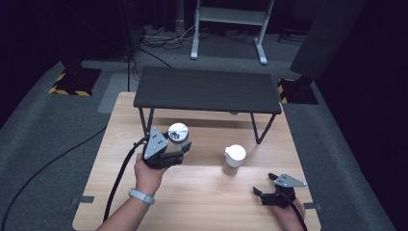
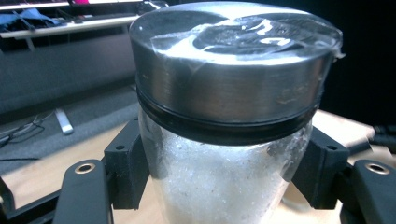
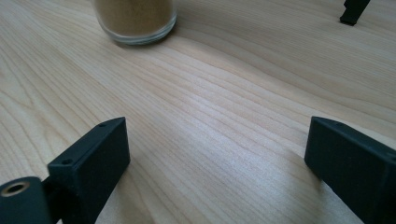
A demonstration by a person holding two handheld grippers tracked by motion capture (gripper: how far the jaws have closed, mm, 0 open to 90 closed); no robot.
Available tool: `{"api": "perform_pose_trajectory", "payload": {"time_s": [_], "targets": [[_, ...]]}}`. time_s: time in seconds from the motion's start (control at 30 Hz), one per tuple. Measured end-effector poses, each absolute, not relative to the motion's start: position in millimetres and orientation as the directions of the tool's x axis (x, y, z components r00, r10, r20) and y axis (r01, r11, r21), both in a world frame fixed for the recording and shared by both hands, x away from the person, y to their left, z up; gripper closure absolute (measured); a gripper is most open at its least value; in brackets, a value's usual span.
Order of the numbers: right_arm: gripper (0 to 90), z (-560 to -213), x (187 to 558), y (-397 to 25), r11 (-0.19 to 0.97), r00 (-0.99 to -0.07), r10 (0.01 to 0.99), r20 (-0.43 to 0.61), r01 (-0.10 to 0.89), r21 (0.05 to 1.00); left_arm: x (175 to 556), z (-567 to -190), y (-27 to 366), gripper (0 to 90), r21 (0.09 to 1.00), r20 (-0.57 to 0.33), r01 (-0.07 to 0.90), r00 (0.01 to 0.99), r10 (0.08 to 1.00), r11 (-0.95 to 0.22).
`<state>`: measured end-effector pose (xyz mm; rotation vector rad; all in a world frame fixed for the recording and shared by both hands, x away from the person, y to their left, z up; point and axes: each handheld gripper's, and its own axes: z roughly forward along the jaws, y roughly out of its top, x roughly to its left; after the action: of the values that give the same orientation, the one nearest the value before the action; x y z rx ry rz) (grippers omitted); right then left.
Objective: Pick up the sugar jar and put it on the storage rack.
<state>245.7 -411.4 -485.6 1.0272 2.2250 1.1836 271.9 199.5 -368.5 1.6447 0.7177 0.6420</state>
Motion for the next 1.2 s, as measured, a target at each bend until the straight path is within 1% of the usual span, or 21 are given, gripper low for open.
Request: {"api": "perform_pose_trajectory", "payload": {"time_s": [0.1, 0.13, 0.17, 0.3, 0.43, 0.57, 0.67, 0.73, 0.83, 0.93, 1.07, 1.2], "targets": [[6.6, -486, 246, -411, 0.365, -0.64, 0.768, -0.019, 0.413, 0.834, 289, -352, 195, 31.1, 0.98, 0.032, 0.127, 0.654, 0.756, -0.151], [6.6, -486, 246, -411, 0.365, -0.639, 0.769, -0.019, 0.414, 0.834, 300, -341, 191, 31.1, 0.978, 0.035, 0.133, 0.647, 0.761, -0.158], [6.6, -486, 246, -411, 0.365, -0.639, 0.769, -0.019, 0.414, 0.834, 300, -341, 191, 31.1, 0.978, 0.035, 0.133, 0.647, 0.761, -0.158], [6.6, -486, 246, -411, 0.364, -0.638, 0.77, -0.02, 0.413, 0.835, 322, -323, 186, 31.1, 0.982, 0.015, 0.138, 0.631, 0.776, -0.131], [6.6, -486, 246, -411, 0.364, -0.638, 0.77, -0.02, 0.414, 0.835, 342, -305, 178, 31.0, 0.983, 0.035, 0.12, 0.614, 0.788, -0.137], [6.6, -486, 246, -411, 0.364, -0.638, 0.77, -0.02, 0.413, 0.835, 364, -291, 166, 31.0, 0.981, 0.04, 0.13, 0.592, 0.805, -0.145], [6.6, -486, 246, -411, 0.364, -0.638, 0.77, -0.02, 0.412, 0.835, 382, -288, 158, 31.0, 0.981, 0.002, 0.157, 0.578, 0.816, -0.113], [6.6, -486, 246, -411, 0.364, -0.638, 0.77, -0.02, 0.413, 0.835, 396, -285, 145, 31.0, 0.976, 0.026, 0.164, 0.554, 0.832, -0.14], [6.6, -486, 246, -411, 0.364, -0.638, 0.77, -0.02, 0.412, 0.835, 403, -283, 136, 31.0, 0.972, 0.047, 0.171, 0.533, 0.845, -0.161], [6.6, -486, 246, -411, 0.364, -0.638, 0.77, -0.02, 0.413, 0.835, 413, -276, 124, 31.0, 0.959, 0.036, 0.229, 0.492, 0.87, -0.17], [6.7, -486, 246, -411, 0.365, -0.639, 0.769, -0.02, 0.412, 0.835, 421, -280, 113, 31.0, 0.955, 0.061, 0.232, 0.453, 0.89, -0.183], [6.7, -486, 246, -411, 0.366, -0.64, 0.768, -0.02, 0.412, 0.835, 428, -282, 109, 31.0, 0.95, 0.055, 0.255, 0.435, 0.899, -0.181]]}}
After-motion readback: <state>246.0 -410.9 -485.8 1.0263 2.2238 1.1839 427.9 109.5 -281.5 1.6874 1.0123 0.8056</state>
